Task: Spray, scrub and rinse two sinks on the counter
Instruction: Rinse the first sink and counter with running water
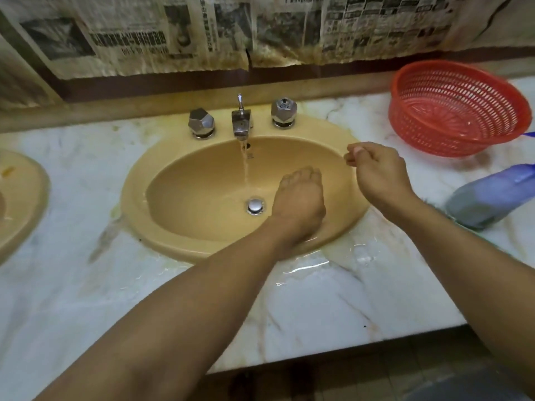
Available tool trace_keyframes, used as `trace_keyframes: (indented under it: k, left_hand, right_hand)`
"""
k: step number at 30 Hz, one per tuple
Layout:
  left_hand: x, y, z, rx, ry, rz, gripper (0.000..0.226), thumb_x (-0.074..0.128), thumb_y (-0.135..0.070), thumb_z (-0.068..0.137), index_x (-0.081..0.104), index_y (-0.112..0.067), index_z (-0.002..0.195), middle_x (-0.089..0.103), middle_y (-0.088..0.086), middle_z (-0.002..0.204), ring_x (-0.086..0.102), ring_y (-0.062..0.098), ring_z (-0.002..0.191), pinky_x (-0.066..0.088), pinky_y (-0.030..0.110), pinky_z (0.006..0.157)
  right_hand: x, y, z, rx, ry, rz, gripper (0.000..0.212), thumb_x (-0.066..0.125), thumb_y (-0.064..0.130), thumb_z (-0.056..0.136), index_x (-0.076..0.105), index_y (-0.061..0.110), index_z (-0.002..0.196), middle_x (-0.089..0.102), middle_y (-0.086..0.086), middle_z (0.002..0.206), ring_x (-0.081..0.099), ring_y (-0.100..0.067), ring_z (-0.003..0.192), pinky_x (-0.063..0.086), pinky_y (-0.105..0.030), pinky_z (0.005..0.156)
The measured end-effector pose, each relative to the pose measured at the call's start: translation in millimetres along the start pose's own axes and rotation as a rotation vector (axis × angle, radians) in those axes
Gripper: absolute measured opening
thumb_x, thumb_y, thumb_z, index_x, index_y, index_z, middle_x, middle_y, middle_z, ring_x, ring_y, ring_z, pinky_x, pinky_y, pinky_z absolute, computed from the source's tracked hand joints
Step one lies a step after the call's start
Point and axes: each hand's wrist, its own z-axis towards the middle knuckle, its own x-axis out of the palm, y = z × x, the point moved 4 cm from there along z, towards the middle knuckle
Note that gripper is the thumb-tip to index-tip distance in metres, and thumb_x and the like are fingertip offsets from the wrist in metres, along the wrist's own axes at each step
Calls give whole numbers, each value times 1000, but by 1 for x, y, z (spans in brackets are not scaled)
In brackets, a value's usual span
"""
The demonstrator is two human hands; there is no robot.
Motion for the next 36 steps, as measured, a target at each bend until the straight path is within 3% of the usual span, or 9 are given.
trace_keyframes:
  k: [3, 7, 12, 15, 18, 21, 26, 29, 36]
  left_hand:
    - [-14, 50, 23, -466, -117, -538, 33, 46, -3, 101, 68, -5, 125, 67, 14, 128, 61, 32, 120, 47, 34, 98]
    - [-30, 129, 9, -753, -349, -1074, 22, 51, 7, 101, 71, 4, 110, 72, 13, 89, 69, 21, 78, 55, 20, 67]
    - [-48, 174, 8, -916, -419, -1487, 14, 64, -2, 99, 70, -3, 111, 75, 11, 93, 74, 17, 78, 63, 28, 75]
    - [-47, 173, 16, -931, -320, -1688, 19, 50, -12, 107, 69, -7, 103, 77, 7, 89, 73, 18, 85, 60, 29, 70]
    - [-49, 170, 23, -935, -297, -1778, 32, 41, -15, 109, 67, -7, 91, 76, 5, 69, 71, 20, 84, 60, 34, 80]
    - [-52, 164, 30, -945, -266, -1783, 32, 42, -16, 108, 68, -7, 92, 76, 7, 78, 72, 22, 85, 59, 36, 85]
    - [-51, 153, 41, -971, -283, -1834, 41, 44, -23, 106, 64, -11, 73, 71, 5, 60, 71, 17, 54, 58, 33, 71]
    - [-47, 150, 48, -996, -326, -1875, 48, 41, -31, 107, 58, -13, 66, 68, 5, 58, 69, 18, 55, 58, 31, 68]
    - [-27, 151, 65, -991, -370, -1846, 40, 43, -17, 97, 58, -14, 60, 65, 4, 58, 61, 16, 47, 46, 18, 44]
  right_hand:
    - [21, 0, 12, 333, 96, 545, 28, 46, 23, 102, 68, 6, 98, 73, -13, 89, 73, -36, 96, 60, -41, 86]
    - [98, 24, 9, 696, 390, 1115, 47, 39, 31, 110, 64, -8, 104, 67, -28, 103, 67, -39, 94, 58, -42, 78]
    - [185, 51, 25, 822, 463, 1260, 48, 34, 26, 111, 63, -10, 99, 68, -28, 101, 67, -39, 106, 55, -41, 92]
    - [212, 60, 34, 870, 446, 1343, 44, 37, 22, 110, 64, -10, 96, 67, -25, 91, 69, -35, 85, 57, -38, 83]
    - [225, 60, 43, 877, 426, 1406, 38, 41, 17, 108, 64, -9, 93, 67, -21, 87, 67, -31, 81, 59, -36, 84]
    - [228, 57, 52, 873, 435, 1436, 29, 44, 14, 105, 64, -7, 97, 68, -21, 90, 69, -31, 83, 63, -37, 76]
    - [232, 62, 57, 811, 480, 1398, 31, 44, 13, 104, 65, -6, 92, 69, -19, 76, 71, -28, 70, 63, -37, 68]
    - [238, 61, 58, 789, 440, 1390, 30, 45, 15, 101, 66, -4, 92, 69, -17, 72, 70, -26, 63, 64, -34, 59]
    - [241, 51, 60, 737, 297, 1273, 25, 51, 11, 96, 67, 4, 78, 70, -15, 72, 67, -24, 56, 56, -27, 50]
